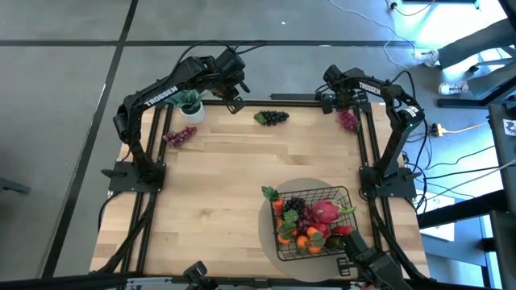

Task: Build produce basket
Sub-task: Put the top right grapes into the wire basket

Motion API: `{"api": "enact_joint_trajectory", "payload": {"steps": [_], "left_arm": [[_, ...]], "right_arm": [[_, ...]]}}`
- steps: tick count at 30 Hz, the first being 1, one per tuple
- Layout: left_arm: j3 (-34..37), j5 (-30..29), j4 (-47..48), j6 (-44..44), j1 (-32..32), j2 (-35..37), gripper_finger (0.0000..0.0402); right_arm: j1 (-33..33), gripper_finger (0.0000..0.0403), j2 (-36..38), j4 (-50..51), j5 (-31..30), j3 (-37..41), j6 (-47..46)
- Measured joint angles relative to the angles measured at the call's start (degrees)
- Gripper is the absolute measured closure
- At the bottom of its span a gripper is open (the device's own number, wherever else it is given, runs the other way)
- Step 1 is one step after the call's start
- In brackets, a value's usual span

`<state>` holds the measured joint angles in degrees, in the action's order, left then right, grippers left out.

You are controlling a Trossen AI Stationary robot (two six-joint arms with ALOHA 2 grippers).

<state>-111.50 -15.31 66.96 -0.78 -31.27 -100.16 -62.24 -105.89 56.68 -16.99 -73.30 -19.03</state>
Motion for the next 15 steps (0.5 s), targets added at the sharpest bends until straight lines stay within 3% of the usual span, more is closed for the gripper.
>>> {"api": "enact_joint_trajectory", "payload": {"steps": [4,15], "left_arm": [[0.0,0.0,0.0,0.01,0.0,0.0,0.0333],[0.0,0.0,0.0,-0.02,0.0,0.0,0.0333]], "right_arm": [[-0.02,0.0396,0.0,-0.28,0.02,0.02,3.89],[1.52,0.0402,4.22,3.71,0.35,0.09,13.39]]}}
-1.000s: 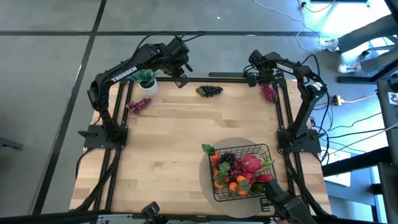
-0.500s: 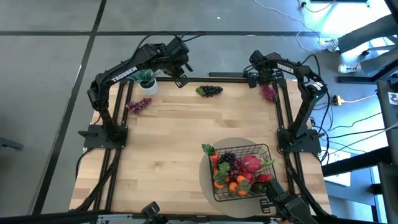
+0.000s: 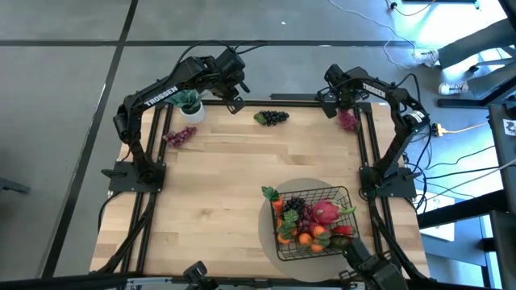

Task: Build produce basket
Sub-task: Put the top right grapes into the wire basket

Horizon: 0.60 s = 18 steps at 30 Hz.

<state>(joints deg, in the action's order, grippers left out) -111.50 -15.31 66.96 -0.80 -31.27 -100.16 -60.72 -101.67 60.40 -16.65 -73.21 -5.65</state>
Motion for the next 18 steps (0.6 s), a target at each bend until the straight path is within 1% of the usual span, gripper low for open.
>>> {"api": "enact_joint_trajectory", "payload": {"steps": [5,11,14,18], "left_arm": [[0.0,0.0,0.0,0.17,0.0,0.0,0.0333],[0.0,0.0,0.0,1.98,0.0,0.0,0.0333],[0.0,0.0,0.0,2.49,0.0,0.0,0.0333],[0.0,0.0,0.0,2.76,0.0,0.0,0.0333]], "right_arm": [[1.54,0.0403,3.82,6.04,-0.04,0.0,0.1],[5.01,0.0403,9.67,8.98,-0.2,0.0,0.45],[8.0,0.0403,13.3,11.17,-0.42,0.0,1.25],[13.81,0.0403,18.25,13.73,-3.03,0.0,1.58]]}}
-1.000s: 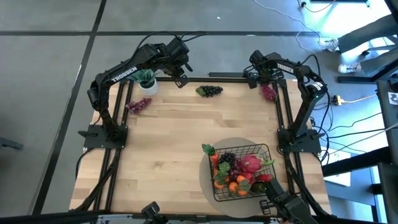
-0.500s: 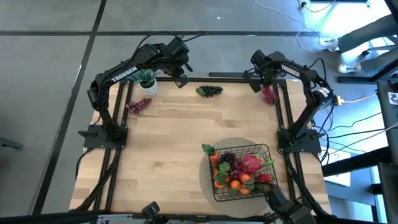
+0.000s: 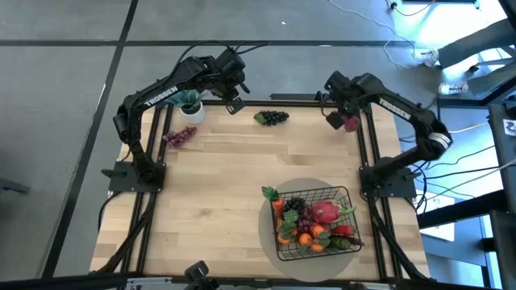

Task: Build produce basket
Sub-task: Put the top right grapes into the wire basket

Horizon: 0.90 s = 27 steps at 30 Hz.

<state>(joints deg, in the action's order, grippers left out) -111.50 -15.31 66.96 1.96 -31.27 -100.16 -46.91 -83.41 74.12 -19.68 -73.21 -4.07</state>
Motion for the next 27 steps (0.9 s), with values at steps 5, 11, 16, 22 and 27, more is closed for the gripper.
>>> {"api": "enact_joint_trajectory", "payload": {"steps": [5,11,16,22,27], "left_arm": [[0.0,0.0,0.0,0.17,0.0,0.0,0.0333],[0.0,0.04,0.0,0.17,0.04,-0.02,0.0333],[0.0,3.47,-0.04,0.47,0.04,-0.02,0.0333],[-0.02,12.79,-0.24,7.92,0.72,-0.02,0.0333],[-0.02,20.46,-0.22,13.54,2.18,-0.02,0.0333]], "right_arm": [[8.57,0.0403,5.68,4.56,-0.18,-0.31,-4.72],[21.09,0.0403,7.36,13.86,-0.16,-8.53,-16.87],[31.26,0.0403,7.35,15.66,0.36,-16.24,-21.76],[42.1,0.0403,7.32,15.96,4.75,-23.07,-21.49],[49.58,0.0403,7.34,15.93,9.89,-28.09,-21.08]]}}
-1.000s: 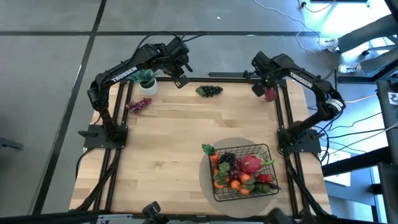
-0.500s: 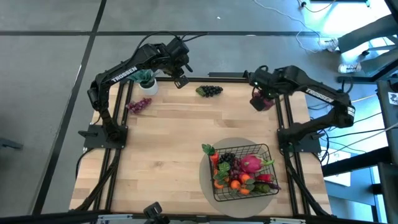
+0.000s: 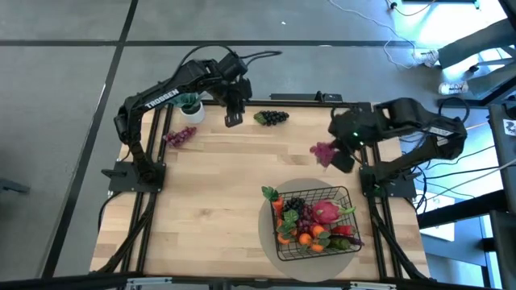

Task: Build produce basket
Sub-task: Put the top right grapes into the wire basket

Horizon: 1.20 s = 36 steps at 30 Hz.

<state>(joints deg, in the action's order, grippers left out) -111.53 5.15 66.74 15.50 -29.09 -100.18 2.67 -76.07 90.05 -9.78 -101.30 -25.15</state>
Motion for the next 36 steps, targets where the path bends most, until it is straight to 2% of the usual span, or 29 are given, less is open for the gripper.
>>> {"api": "enact_joint_trajectory", "payload": {"steps": [11,17,24,36], "left_arm": [[0.0,1.09,0.02,-1.35,5.52,0.0,0.0333],[0.0,2.66,0.0,-0.92,11.79,0.0,0.0333],[0.0,7.75,-0.39,1.13,20.81,0.0,0.0333],[0.0,8.02,-0.83,-1.9,30.83,0.0,0.0333]], "right_arm": [[11.79,0.0403,-0.71,-2.22,15.21,-2.25,-3.17],[16.58,0.0403,-2.92,-5.54,17.89,-2.25,-3.08],[20.44,0.0403,-7.16,-5.28,21.35,-2.25,-2.27],[21.07,0.0403,-15.8,-6.56,19.73,-2.2,0.61]]}}
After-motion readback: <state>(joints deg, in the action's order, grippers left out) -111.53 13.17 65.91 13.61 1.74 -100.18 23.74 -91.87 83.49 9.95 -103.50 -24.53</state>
